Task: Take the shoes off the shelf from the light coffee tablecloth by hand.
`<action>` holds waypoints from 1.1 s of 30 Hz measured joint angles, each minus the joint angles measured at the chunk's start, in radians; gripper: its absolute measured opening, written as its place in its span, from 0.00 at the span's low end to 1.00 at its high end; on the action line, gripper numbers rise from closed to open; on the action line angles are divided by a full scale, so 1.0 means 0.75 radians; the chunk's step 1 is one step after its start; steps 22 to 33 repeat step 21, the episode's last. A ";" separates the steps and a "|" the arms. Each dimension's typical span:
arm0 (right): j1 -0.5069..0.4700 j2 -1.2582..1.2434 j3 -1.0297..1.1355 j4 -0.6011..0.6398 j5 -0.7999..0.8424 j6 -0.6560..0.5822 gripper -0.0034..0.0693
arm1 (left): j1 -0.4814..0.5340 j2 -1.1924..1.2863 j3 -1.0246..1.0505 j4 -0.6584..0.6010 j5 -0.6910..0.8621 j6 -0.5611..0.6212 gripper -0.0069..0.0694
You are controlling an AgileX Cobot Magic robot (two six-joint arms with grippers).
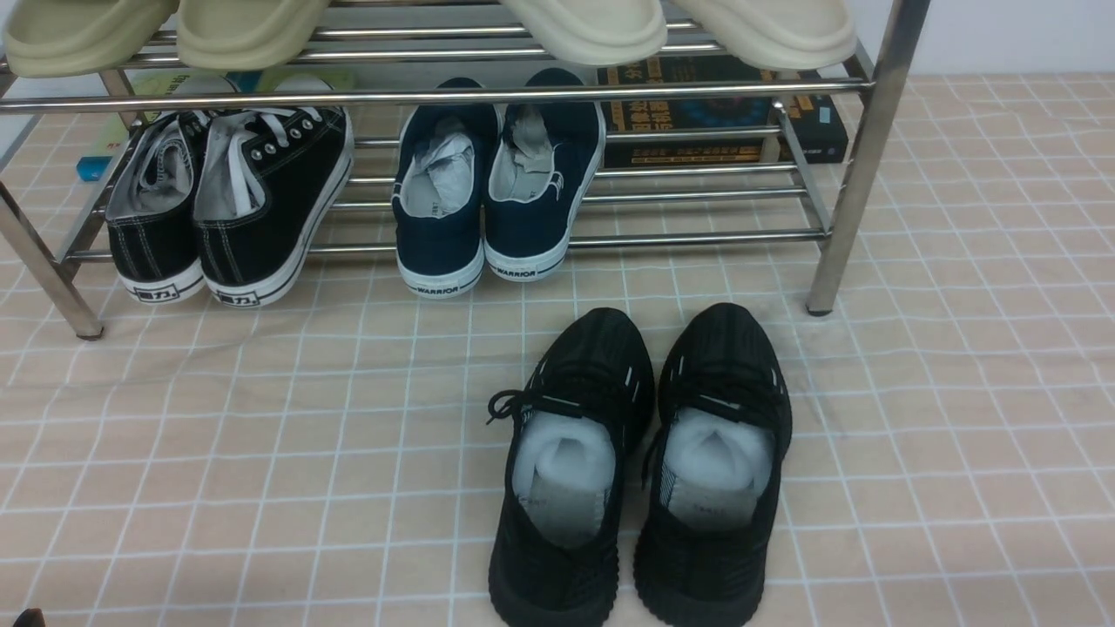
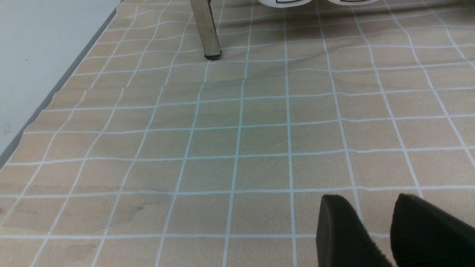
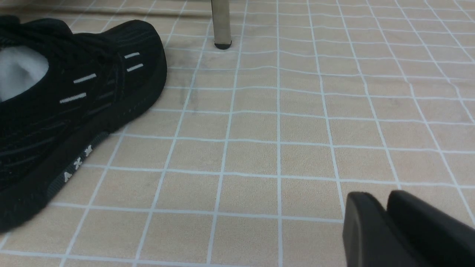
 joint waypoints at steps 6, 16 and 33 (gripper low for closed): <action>0.000 0.000 0.000 0.000 0.000 0.000 0.20 | 0.000 0.000 0.000 0.000 0.000 0.000 0.40; 0.000 0.000 0.000 0.000 0.000 0.000 0.22 | 0.000 0.000 0.000 0.000 0.000 0.000 0.40; 0.000 0.000 0.000 0.000 0.000 0.000 0.22 | 0.000 0.000 0.000 0.000 0.000 0.000 0.40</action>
